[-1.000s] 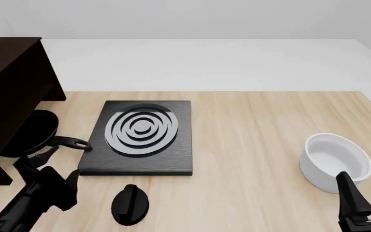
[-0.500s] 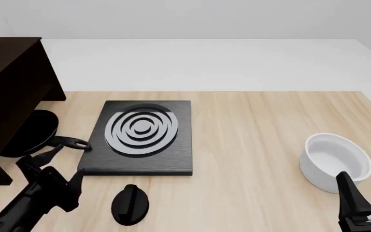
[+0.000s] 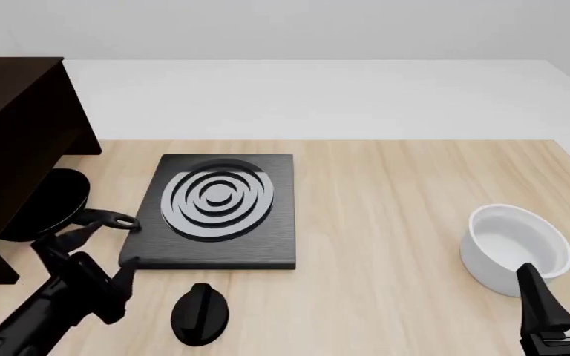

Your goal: Put the frying pan under the cabinet shelf.

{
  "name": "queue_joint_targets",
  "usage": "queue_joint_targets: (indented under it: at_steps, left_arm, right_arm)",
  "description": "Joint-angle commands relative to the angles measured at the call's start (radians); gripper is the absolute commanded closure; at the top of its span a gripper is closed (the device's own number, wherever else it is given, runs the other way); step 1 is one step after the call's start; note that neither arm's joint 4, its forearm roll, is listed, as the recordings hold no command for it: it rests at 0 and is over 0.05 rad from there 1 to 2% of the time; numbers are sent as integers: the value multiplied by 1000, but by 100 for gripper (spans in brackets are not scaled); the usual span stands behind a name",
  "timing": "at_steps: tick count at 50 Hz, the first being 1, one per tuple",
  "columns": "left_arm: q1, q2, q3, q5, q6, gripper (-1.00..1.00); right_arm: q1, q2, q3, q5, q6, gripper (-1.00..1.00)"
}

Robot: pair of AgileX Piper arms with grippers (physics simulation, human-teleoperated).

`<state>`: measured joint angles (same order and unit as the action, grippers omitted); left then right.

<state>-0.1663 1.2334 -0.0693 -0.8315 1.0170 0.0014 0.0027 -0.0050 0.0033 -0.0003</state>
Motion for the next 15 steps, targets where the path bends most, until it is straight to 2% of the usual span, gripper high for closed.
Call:
queue_joint_targets:
  at_steps: [1, 5, 7, 9, 10, 12, 15]
  left_arm:
    - [-29, -28, -2, 35, -9, -100]
    - [-35, -63, -7, 70, -10, -100]
    - [-79, -164, -41, 213, -80, -100]
    - [-62, -120, -17, 138, -22, -100]
    - [-66, -131, -25, 157, -42, -100]
    - [-57, -88, -2, 93, 10, -100]
    - [-71, -138, -16, 154, -16, -100]
  right_arm:
    - [0, 0, 0, 0, 0, -100]
    - [0, 0, 0, 0, 0, -100]
    - [0, 0, 0, 0, 0, -100]
    - [0, 0, 0, 0, 0, -100]
    - [0, 0, 0, 0, 0, -100]
    - [0, 0, 0, 0, 0, -100]
    - [0, 0, 0, 0, 0, -100]
